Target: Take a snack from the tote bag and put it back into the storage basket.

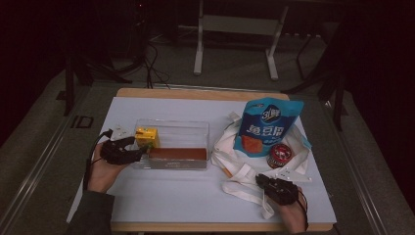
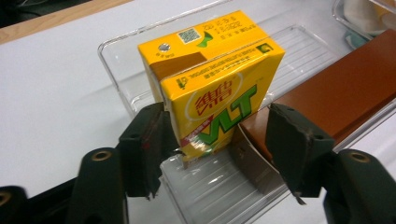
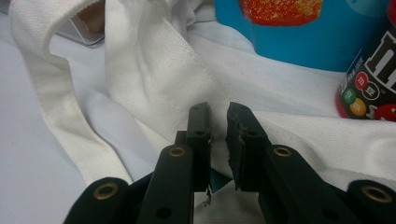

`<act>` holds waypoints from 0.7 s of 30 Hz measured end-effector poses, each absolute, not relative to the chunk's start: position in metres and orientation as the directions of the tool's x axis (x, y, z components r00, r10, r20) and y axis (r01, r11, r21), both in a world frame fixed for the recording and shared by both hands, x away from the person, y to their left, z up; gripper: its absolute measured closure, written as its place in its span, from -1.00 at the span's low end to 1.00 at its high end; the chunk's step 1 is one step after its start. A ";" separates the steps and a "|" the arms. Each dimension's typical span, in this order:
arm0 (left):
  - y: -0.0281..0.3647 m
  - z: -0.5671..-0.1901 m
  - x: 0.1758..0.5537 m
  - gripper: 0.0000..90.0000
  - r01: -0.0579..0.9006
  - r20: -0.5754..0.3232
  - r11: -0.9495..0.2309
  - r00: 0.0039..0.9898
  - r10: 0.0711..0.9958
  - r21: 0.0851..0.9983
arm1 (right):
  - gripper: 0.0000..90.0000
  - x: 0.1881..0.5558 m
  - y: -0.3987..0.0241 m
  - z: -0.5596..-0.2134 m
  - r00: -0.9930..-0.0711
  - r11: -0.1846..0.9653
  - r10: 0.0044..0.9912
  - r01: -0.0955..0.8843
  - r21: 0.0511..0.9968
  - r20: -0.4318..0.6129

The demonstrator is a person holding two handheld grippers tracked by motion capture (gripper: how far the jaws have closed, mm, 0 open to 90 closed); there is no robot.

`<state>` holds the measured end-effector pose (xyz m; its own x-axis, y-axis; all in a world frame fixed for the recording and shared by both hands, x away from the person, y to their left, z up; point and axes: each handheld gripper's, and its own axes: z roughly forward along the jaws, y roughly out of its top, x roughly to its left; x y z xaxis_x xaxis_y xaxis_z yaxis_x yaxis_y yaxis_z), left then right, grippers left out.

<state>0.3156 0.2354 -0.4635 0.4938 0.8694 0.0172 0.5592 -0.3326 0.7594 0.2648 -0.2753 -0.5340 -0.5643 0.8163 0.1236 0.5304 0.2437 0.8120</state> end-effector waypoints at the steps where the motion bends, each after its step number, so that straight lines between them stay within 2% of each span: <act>1: 0.236 -0.463 0.315 -0.17 0.557 0.018 -0.329 0.490 0.871 0.763 | 0.77 0.265 -0.275 -0.534 -0.564 0.243 0.816 0.531 0.812 0.125; 8: 0.241 -0.456 0.309 -0.22 0.526 0.017 -0.300 0.476 0.879 0.796 | 0.77 0.265 -0.275 -0.534 -0.564 0.244 0.816 0.531 0.812 0.124; 21: 0.227 -0.439 0.305 -0.24 0.472 0.048 -0.342 0.530 0.847 0.813 | 0.77 0.265 -0.275 -0.534 -0.566 0.248 0.816 0.531 0.810 0.121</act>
<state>0.3054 0.2265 -0.4388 0.5296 0.8469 0.0481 0.4723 -0.3415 0.8126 0.2650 -0.2753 -0.5337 -0.5657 0.8156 0.1213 0.5311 0.2478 0.8103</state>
